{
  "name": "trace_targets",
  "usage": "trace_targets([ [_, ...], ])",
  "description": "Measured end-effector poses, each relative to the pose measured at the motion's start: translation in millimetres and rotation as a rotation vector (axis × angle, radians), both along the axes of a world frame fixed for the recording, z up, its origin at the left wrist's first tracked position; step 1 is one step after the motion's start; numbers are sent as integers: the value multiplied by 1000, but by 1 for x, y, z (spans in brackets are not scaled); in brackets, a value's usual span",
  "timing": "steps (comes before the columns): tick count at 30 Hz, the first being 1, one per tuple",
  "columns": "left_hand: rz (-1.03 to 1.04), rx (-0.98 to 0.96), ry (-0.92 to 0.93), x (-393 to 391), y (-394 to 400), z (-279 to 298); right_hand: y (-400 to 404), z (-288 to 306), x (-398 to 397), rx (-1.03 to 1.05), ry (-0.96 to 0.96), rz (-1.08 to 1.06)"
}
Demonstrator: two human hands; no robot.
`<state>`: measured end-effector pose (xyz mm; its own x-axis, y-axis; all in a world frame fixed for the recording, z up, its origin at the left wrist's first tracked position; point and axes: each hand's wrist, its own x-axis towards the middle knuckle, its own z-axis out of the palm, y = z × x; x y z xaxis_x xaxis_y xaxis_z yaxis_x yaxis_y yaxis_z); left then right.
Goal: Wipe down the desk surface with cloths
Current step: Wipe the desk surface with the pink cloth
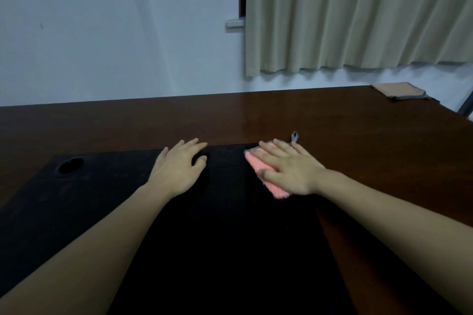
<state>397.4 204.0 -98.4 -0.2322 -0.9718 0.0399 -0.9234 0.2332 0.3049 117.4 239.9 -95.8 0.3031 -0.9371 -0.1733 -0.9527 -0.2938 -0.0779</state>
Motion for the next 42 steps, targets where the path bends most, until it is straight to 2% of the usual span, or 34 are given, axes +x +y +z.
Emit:
trace_targets([
  [5,54,37,-33,18,-2,-12,-71,-1,4,-24,0,-161],
  [8,58,29,-38,16,-3,-13,-85,-1,11,-21,3,-197],
  [11,63,38,-35,17,-3,-13,-65,0,21,-16,25,-129],
  [16,63,30,-41,17,-1,-13,12,0,44,21,26,127],
  [20,64,29,-45,18,0,-15,26,4,41,57,-5,157],
  [32,62,36,-27,19,-2,-14,-90,-1,44,-18,2,-132],
  [39,55,38,-6,20,0,-12,-18,-2,69,15,35,66],
  [42,52,32,-9,19,0,-12,3,-2,74,48,7,64],
])
